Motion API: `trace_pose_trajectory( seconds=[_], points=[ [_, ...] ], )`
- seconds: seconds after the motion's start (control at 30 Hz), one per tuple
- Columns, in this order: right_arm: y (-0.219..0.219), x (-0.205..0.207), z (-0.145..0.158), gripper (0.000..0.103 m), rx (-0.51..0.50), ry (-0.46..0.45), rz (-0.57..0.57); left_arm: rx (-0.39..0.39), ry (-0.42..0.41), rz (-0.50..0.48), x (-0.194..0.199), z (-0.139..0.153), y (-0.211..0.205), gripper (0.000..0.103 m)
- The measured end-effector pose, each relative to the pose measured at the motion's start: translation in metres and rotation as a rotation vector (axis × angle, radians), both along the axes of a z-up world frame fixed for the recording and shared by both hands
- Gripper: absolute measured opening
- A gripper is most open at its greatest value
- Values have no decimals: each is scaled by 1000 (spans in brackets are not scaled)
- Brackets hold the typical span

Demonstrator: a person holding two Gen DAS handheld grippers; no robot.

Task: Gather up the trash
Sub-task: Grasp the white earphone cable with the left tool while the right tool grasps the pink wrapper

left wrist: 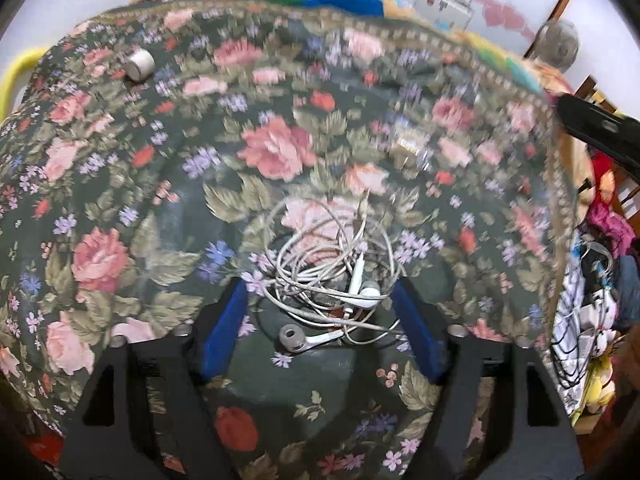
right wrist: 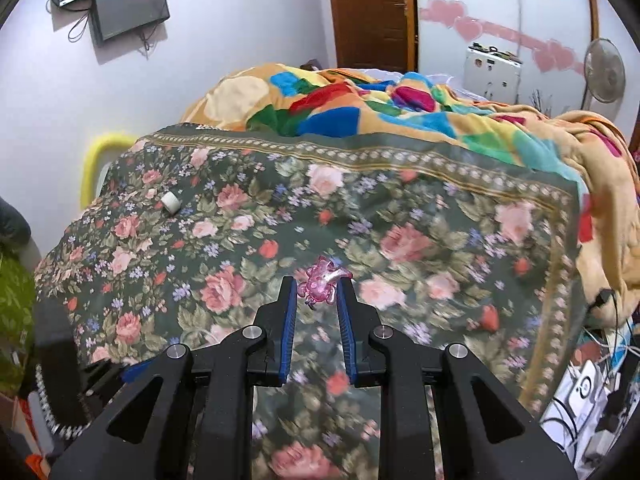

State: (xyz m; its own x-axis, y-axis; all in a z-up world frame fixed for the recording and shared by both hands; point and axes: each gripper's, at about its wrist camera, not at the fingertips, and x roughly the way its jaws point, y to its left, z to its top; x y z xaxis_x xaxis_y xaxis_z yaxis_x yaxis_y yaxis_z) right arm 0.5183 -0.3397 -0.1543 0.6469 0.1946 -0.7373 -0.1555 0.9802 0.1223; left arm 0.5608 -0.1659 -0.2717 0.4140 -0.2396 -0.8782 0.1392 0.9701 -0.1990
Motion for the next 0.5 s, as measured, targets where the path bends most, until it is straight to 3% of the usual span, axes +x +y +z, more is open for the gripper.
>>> trace_pose_trajectory(
  seconds=[0.37, 0.4, 0.5],
  points=[
    [-21, -23, -50, 18, -22, 134, 0, 168, -80, -39, 0, -12, -29, 79],
    [-21, -25, -53, 18, -21, 142, 0, 166, -90, -39, 1, -12, -29, 75],
    [-20, -29, -58, 18, -14, 164, 1, 156, -120, -40, 2, -9, -25, 49]
  ],
)
